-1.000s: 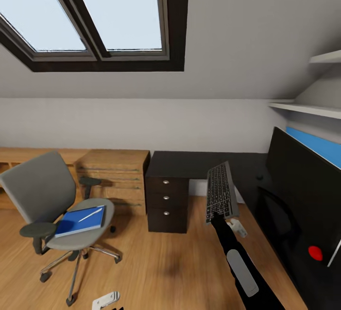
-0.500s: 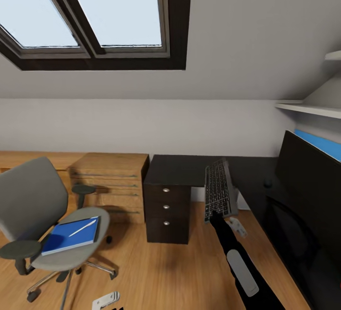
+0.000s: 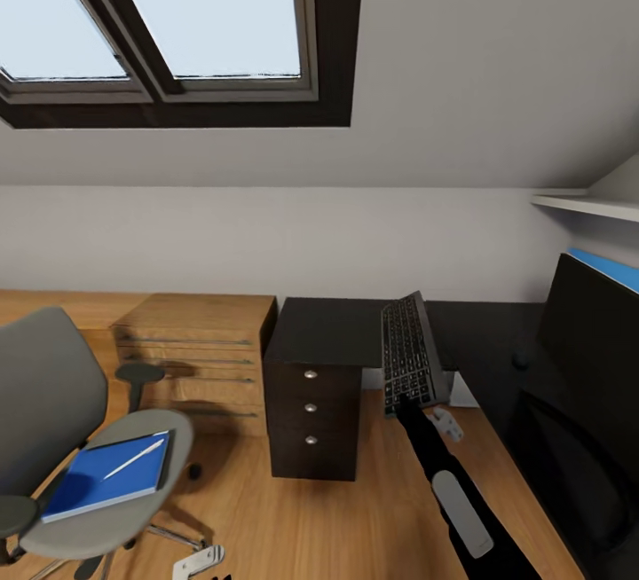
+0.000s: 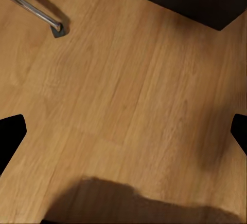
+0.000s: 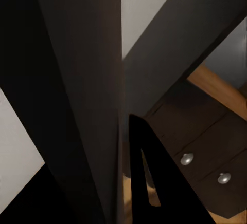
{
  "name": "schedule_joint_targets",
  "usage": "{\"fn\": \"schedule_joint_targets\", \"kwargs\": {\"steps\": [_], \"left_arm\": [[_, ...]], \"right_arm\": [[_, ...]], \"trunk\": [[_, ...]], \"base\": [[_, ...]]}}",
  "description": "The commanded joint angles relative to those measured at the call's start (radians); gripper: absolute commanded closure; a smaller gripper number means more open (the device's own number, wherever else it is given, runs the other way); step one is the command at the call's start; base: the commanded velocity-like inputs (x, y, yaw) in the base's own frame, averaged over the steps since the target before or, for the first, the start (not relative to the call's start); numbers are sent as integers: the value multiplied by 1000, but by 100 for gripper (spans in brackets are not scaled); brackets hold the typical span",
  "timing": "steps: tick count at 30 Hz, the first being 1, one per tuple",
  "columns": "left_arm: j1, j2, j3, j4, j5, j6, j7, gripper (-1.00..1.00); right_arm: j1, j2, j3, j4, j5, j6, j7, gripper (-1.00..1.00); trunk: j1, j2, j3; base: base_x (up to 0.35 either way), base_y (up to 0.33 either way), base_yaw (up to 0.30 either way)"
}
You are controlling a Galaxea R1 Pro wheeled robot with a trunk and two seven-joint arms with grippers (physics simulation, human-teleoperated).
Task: In the bedroom, organize the workspace by keeping the computer under the desk, ensuring the monitor is on the desk, placing the keyboard on the desk next to the monitor, placing the mouse on the desk next to the keyboard, moving the folder from the swivel chair onto the desk next to the mouse, stacking the notebook on top of the folder with the pen on top of the notebook, and positioning the swivel chair next to the desk.
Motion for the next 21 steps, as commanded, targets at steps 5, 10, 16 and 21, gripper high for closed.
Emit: {"fn": "schedule_joint_targets", "kwargs": {"steps": [5,10,16,21], "left_arm": [[-1,1,-6,-2,11,3,8,-100],[-1,1,-6,-2,12,3,4,-100],[-1,2,-6,-2,12,3,4,-100],[-1,2,-5,-2,12,3,4,-100]], "right_arm": [[-1,-28,3,7,-107,26,46,100],[-1,-62,1,10,-265,220,119,100],[-1,-116,2,30,-489,381,153,100],[-1,-115,5,39,-559,385,139,100]], "trunk": [[1,-1,-1],[1,-1,-1],[1,-1,-1],[1,-1,-1]], "base": [[327,0,0],[327,0,0],[327,0,0],[327,0,0]]}}
